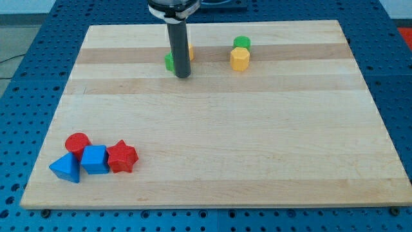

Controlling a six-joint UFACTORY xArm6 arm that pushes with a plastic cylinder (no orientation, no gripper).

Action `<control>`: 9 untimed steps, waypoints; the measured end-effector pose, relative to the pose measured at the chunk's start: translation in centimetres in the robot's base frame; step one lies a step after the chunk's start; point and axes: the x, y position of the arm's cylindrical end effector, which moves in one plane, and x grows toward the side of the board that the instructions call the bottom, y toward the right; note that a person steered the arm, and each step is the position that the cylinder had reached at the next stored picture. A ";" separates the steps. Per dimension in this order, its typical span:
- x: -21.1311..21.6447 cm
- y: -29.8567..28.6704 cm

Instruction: Move the red star to the bottom right of the yellow hexagon

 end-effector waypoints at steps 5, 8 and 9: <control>22.4 5.6; 21.1 -9.9; 15.9 -9.3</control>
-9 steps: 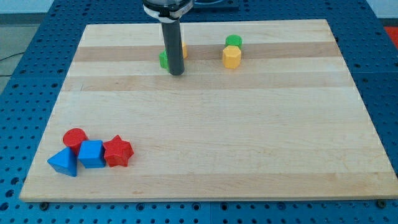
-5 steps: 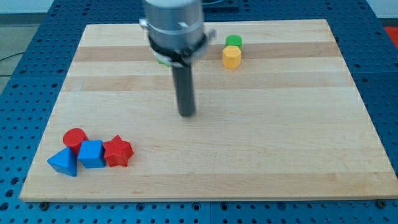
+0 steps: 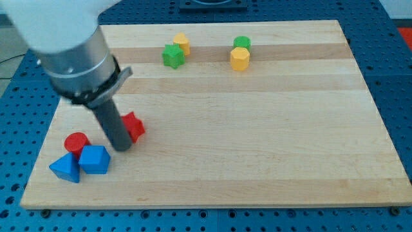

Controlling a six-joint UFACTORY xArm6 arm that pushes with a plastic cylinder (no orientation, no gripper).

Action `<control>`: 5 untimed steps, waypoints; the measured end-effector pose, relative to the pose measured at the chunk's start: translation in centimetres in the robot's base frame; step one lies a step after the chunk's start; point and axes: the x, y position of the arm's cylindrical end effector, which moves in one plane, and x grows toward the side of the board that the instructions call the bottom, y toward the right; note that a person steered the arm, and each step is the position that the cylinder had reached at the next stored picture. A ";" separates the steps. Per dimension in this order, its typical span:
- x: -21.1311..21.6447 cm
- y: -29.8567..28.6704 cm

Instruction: Move the red star to the bottom right of the yellow hexagon

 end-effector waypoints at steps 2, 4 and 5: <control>-5.1 -2.7; -8.5 9.5; -8.9 17.5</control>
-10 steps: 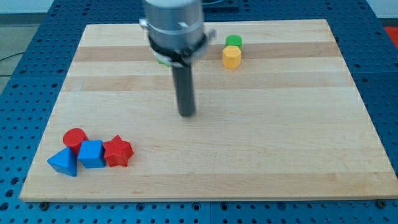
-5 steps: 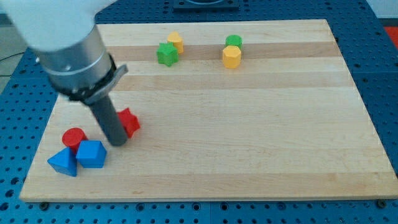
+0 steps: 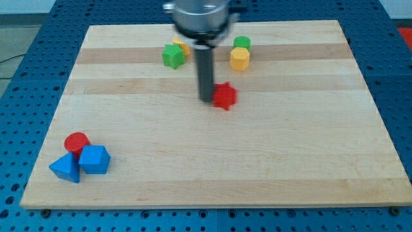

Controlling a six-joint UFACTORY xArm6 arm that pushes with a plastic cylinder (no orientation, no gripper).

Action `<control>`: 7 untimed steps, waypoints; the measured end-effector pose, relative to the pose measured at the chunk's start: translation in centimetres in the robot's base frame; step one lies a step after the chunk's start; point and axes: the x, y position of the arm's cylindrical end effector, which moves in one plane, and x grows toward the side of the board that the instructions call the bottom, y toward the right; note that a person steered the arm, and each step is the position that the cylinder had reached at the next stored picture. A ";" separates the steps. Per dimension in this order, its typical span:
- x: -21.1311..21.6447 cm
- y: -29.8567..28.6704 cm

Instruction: Move the red star to the bottom right of the yellow hexagon

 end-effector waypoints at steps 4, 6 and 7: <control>3.0 5.1; 7.6 6.1; 3.9 7.7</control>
